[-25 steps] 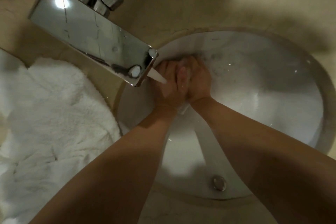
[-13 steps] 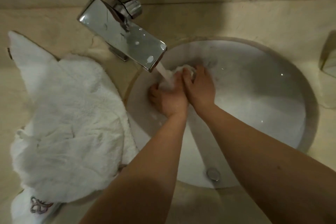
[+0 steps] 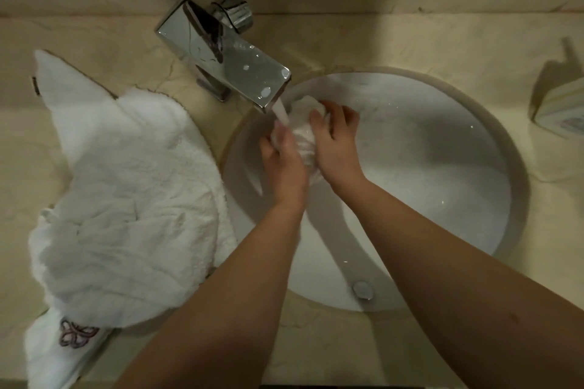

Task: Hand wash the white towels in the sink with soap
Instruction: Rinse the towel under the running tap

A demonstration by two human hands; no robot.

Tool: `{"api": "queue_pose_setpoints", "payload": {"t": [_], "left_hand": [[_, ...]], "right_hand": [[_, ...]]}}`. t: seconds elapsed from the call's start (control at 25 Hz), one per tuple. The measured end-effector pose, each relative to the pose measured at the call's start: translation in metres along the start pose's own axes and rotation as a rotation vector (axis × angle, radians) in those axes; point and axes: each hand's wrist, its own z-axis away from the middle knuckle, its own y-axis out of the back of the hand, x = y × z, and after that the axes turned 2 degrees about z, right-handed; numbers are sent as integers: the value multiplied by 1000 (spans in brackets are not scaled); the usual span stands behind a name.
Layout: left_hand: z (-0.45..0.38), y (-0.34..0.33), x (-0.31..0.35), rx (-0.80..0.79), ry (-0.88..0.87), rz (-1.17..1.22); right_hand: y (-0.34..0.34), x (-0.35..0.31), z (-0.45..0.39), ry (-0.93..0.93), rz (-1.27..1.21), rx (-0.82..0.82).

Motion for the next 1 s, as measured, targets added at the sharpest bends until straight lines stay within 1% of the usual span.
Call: {"api": "queue_pose_setpoints", "payload": {"t": [0.08,0.16,0.2,0.28,0.36,0.44,0.48,0.6,0.64,0.68,0.76,0.84,0.92,1.0], "left_hand": [[-5,5,4,41,-98,11],[-6,9,5,76,-181,-20],[-7,10,3,85,-206,-46],[-10,10,-3,66,-248,-117],[-13,8,-9,4,-296,-160],[-20,5,-14,-37,-345,-197],[-22,4,-15,-51,-383,-219],[-33,3,-22,-59,-541,-341],[-39,4,-24,-69,-563,-365],[-44,5,-25,-106,-563,-360],[-44,3,-21,-237,-451,-270],[-45,3,-23,-336,-346,-248],[-47,3,-30,-377,-278,-279],[-48,-2,-34,-330,-271,-275]], "right_hand": [[-4,-6,-1,-46,-132,10],[-8,-8,0,-147,-269,2],[-10,-5,0,-197,-299,-5],[-15,7,1,-243,-277,-9],[-18,18,3,-220,-207,35],[-17,22,5,-162,-194,98],[-17,22,5,-114,-173,114],[-20,21,7,70,5,126],[-21,22,6,105,58,128],[-22,24,4,134,107,137],[-23,27,-2,182,183,137],[-25,31,-6,193,220,115],[-27,35,-8,128,173,133],[-30,43,-12,50,143,174]]}}
